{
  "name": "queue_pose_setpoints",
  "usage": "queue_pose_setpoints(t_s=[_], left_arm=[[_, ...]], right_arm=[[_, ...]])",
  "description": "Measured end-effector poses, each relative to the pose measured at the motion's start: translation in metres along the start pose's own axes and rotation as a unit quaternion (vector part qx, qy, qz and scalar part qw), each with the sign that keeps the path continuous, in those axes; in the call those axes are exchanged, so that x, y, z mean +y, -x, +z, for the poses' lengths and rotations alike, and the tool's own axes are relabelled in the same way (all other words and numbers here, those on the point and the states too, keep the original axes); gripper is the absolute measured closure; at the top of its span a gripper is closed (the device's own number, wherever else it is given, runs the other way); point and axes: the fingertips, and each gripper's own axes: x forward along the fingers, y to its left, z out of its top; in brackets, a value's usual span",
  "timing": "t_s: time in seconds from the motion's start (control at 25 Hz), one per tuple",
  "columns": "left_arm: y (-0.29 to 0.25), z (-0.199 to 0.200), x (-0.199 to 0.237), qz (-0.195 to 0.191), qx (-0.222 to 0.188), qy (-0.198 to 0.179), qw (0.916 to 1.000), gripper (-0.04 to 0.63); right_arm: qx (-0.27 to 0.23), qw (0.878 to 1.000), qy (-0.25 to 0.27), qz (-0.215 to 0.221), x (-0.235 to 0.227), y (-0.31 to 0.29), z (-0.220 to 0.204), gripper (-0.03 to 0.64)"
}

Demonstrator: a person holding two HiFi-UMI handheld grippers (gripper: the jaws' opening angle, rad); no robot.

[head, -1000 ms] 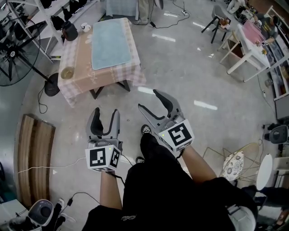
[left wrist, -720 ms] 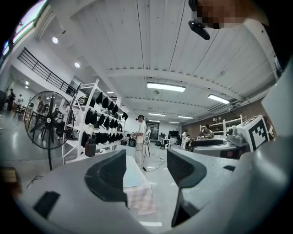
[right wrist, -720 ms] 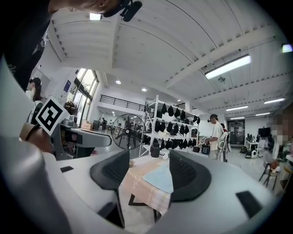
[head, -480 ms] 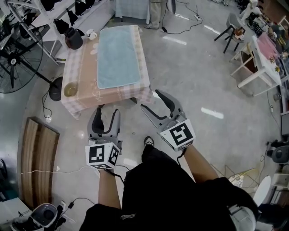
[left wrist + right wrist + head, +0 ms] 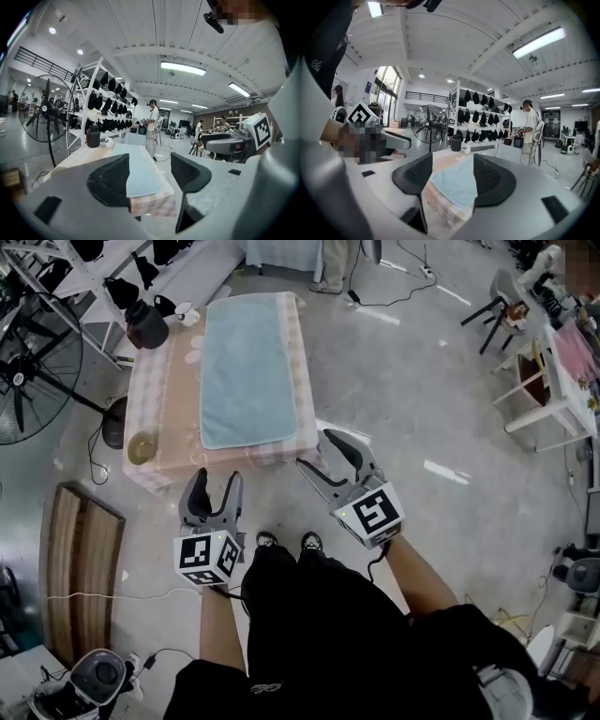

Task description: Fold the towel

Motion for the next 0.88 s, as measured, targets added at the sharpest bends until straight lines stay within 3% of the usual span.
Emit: queue_pose_setpoints(t_s=[0.32,0.48,0.68,0.88], left_arm=[[-0.078,-0.003,0.060,-0.003,0.018,0.022,0.9996,0.336],[-0.125,0.013,0.098,-0.023,0.020,0.012,0.9995,0.336],[-0.181,0.036,0.142,-0.068,0.044,0.015,0.9966,0.336],[-0.216,0.010,0.169,-0.119,0.095,0.013,0.9882,0.336]], right_arm=[[0.029,1.000,-0.002,0.006,-0.037,-0.076,-0.019,0.365],[0.044,0.999,0.004,-0.006,-0.059,-0.124,-0.015,0.365],[0.080,0.997,-0.003,-0.022,-0.076,-0.184,-0.006,0.365],[0.119,0.991,-0.030,-0.049,-0.081,-0.223,-0.023,0.367]])
